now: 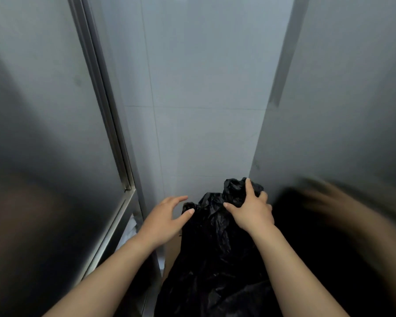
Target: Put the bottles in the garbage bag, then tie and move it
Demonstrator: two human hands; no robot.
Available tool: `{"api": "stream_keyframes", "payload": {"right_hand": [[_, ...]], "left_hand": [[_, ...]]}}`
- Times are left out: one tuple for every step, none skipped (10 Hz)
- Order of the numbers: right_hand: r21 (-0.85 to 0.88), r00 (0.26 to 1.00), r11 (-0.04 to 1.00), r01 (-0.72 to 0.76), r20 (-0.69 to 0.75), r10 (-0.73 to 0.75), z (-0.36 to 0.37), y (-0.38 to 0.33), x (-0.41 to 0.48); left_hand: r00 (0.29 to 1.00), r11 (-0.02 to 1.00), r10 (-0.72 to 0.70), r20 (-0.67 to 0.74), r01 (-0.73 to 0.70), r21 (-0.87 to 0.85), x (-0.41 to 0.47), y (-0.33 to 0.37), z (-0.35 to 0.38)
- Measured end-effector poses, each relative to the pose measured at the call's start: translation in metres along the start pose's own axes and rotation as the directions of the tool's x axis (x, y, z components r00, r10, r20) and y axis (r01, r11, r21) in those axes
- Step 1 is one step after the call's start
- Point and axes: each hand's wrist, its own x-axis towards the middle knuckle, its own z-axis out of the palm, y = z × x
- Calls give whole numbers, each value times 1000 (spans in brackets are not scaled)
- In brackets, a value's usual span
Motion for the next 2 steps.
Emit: {"api": "stream_keyframes", "payload": {"right_hand": [[-22, 996, 999, 40, -80, -42, -21, -11, -14], [-4, 972, 984, 180, -153, -178, -35, -17, -26]], "left_hand": [[997, 999, 37, -65, -35, 35, -12, 10, -14], [990, 999, 54, -128, -53, 9, -21, 17, -21]]}}
